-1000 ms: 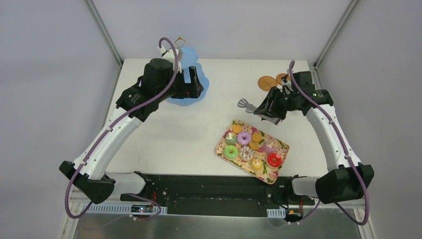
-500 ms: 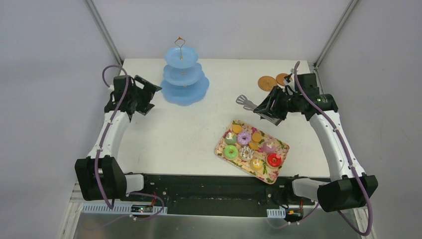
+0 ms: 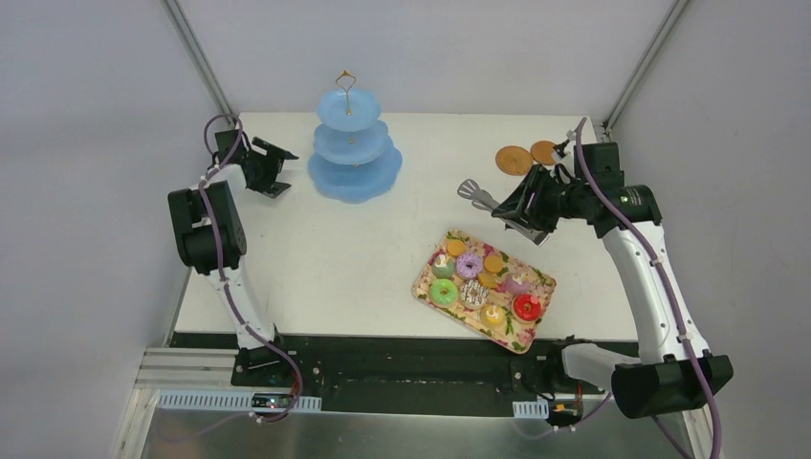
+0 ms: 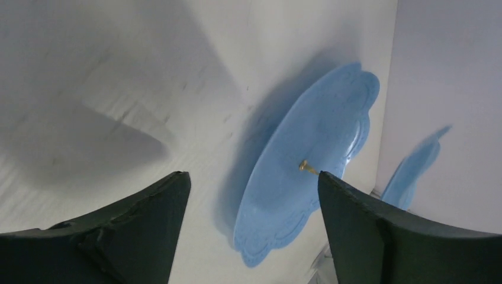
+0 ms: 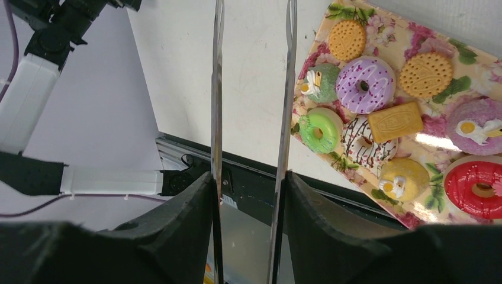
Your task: Serve the afternoon tea
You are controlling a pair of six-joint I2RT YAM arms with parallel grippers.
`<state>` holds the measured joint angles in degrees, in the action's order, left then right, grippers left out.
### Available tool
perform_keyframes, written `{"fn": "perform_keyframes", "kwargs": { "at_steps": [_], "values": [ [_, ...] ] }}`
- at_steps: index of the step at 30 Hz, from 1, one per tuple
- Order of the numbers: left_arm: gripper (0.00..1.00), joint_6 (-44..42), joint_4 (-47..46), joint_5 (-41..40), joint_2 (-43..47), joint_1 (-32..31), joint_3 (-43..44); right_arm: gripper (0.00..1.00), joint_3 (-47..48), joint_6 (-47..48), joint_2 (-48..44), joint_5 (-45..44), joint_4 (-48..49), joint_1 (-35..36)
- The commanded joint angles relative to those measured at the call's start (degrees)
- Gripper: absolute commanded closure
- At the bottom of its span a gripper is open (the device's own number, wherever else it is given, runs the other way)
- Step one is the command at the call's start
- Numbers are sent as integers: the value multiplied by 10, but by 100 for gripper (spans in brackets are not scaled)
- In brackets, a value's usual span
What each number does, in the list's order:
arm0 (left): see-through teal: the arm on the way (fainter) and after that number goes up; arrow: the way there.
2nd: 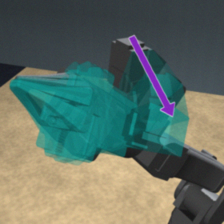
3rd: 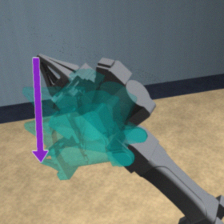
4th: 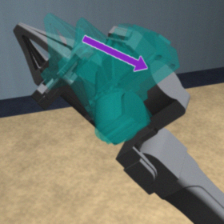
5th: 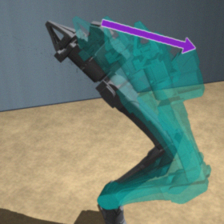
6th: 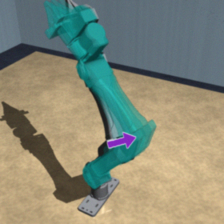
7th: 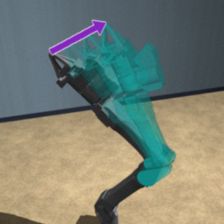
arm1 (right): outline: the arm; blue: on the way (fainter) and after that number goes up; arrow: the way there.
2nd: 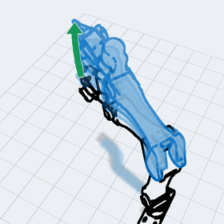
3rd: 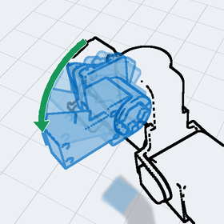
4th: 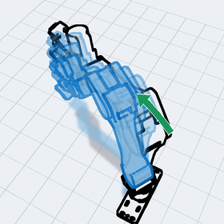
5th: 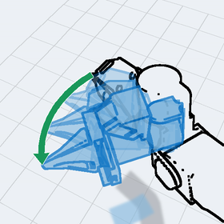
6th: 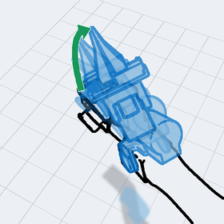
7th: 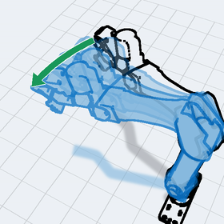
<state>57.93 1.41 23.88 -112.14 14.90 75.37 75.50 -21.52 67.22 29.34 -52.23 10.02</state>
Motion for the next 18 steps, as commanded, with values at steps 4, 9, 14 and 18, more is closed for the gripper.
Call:
{"fn": "perform_keyframes", "kwargs": {
  "at_steps": [4, 9, 14, 18],
  "values": [
    [29, -50, -24, 105, -178, -1, 226, 53, 49, 1, -19, -30, -27, 0],
    [28, -25, -54, 123, -237, -9, 252, 53, 55, -1, -16, -43, -38, 0],
    [30, -19, -79, 134, -228, -43, 221, 53, 53, -8, -10, -45, -30, -1],
    [30, 7, -129, 130, -205, -65, 155, 53, 40, -12, -10, -39, -20, -1]
  ]
}}
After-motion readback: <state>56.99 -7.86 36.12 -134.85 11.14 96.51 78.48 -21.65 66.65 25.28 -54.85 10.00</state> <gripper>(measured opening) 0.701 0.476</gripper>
